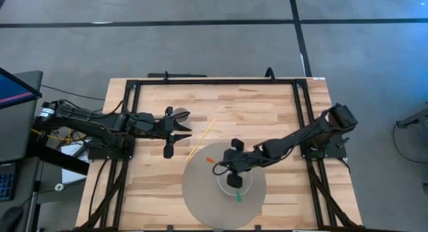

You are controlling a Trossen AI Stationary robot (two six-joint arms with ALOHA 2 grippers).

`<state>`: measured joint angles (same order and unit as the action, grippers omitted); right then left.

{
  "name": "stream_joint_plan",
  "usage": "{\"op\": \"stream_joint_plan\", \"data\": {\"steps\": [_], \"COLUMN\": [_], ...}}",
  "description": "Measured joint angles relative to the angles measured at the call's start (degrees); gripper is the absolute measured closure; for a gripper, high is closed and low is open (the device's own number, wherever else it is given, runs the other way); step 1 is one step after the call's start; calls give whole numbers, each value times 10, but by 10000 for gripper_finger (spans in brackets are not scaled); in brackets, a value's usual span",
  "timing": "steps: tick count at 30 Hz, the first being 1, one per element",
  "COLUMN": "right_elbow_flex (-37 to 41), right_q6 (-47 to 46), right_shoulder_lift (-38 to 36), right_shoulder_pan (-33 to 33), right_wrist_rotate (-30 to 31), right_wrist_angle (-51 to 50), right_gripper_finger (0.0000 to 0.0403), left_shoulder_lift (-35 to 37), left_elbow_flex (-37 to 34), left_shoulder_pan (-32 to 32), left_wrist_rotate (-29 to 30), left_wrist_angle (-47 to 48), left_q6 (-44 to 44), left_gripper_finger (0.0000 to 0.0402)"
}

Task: Pick & Place Utensil
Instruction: Put the orange fork into the white bowl on the placemat, then put the white cup to the left side of the bowl on the placemat

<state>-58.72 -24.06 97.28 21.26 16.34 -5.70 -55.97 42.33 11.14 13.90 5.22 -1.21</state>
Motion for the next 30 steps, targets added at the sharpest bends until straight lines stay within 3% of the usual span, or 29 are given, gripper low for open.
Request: {"op": "stream_joint_plan", "data": {"steps": [6,11,20,30], "right_elbow_flex": [-1,-1,0,0], "right_q6": [4,5,6,6], "right_shoulder_lift": [30,34,29,-11], "right_shoulder_pan": [1,0,4,5], "right_wrist_rotate": [-13,-15,-16,-45], "right_wrist_angle": [5,1,1,-16], "right_gripper_finger": [400,376,321,305], "left_shoulder_lift": [0,0,0,0], "left_elbow_flex": [0,0,0,0], "left_shoulder_pan": [0,0,0,0], "left_wrist_rotate": [0,0,0,0], "left_wrist_angle": [-3,-6,-6,-6], "left_q6": [0,0,0,0], "left_gripper_finger": [316,316,316,316]}}
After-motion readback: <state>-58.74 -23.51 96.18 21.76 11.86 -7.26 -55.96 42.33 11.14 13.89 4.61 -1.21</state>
